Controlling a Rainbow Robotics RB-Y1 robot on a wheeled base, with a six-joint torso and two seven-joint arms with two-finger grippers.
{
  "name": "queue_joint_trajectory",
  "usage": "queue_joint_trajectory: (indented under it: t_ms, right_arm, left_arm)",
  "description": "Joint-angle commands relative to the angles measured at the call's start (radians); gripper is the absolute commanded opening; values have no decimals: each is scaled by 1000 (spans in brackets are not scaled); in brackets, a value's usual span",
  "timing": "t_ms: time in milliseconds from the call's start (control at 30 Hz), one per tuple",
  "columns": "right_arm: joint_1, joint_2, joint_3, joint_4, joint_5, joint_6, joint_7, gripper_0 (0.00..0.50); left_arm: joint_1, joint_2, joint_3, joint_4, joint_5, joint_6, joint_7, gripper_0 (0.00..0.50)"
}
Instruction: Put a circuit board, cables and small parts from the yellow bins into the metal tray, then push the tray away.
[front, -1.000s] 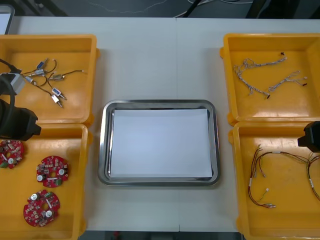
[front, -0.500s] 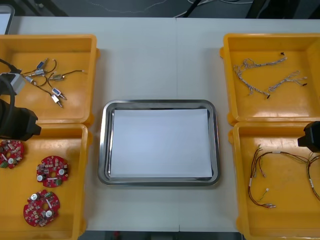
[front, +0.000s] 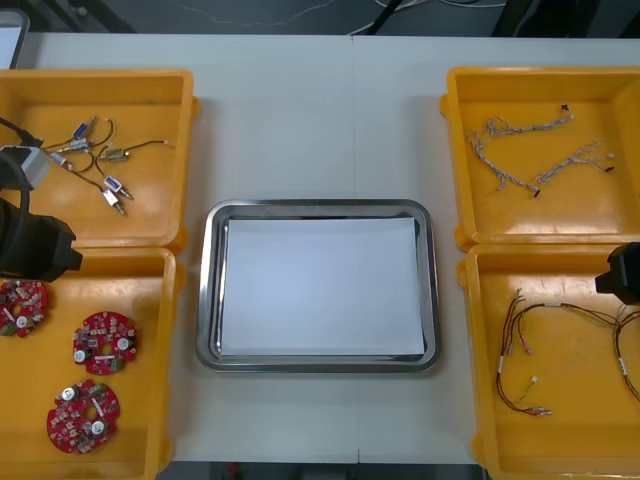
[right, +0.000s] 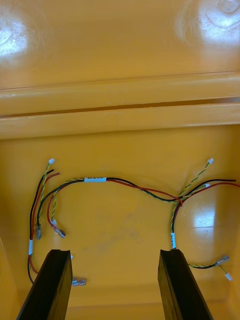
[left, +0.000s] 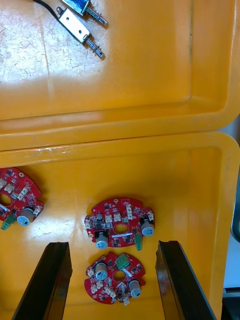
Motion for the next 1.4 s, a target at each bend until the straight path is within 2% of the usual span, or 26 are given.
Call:
queue_joint_trajectory:
  t_ms: [33,1367,1400]
  right_arm:
    - [15,9,-34,-30,5,-8,17,500]
    - [15,9,-34,-30,5,-8,17,500]
    - [15,9,-34,-30,5,-8,17,500]
  left_arm:
    - [17,41,27,-28,4,7,-59,500]
    - [17,41,27,-28,4,7,-59,500]
    - [53,9,10,-17,6,7,-59,500]
